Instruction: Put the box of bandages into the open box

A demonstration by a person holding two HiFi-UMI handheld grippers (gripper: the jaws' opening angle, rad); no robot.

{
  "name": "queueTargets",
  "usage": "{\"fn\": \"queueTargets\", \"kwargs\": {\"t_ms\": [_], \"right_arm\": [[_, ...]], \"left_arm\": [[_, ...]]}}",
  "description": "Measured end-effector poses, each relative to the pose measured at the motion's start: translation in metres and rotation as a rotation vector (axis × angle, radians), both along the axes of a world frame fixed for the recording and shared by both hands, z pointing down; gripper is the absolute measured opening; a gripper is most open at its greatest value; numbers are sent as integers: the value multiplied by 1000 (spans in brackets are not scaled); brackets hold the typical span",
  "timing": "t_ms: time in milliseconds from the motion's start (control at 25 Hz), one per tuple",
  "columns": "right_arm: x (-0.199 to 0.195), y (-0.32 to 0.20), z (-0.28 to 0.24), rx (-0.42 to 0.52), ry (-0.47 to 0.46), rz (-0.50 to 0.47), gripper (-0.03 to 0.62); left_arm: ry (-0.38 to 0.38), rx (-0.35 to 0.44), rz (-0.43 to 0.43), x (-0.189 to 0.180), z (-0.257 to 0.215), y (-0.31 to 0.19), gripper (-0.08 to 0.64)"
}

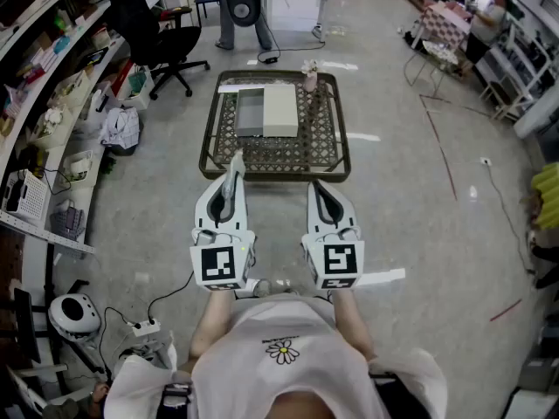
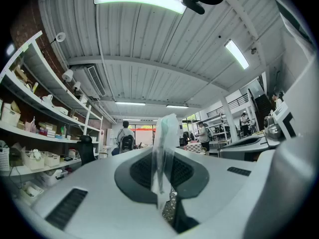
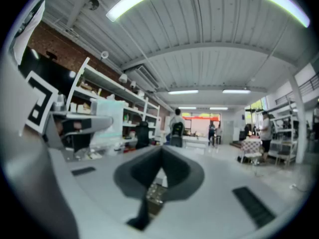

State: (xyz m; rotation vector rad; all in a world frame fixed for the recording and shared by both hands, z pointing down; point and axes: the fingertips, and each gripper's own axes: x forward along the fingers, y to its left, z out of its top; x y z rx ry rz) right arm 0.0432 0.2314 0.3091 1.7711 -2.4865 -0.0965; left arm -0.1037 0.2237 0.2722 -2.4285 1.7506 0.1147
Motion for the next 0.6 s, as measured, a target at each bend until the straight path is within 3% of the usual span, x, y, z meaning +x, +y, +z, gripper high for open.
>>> {"fn": "queueTargets", "kwargs": {"t_ms": [600], "right_arm": [[4,4,-4,11,3,-6,29]], "left_arm": [[6,-1,-11,0,0,4,38]]}}
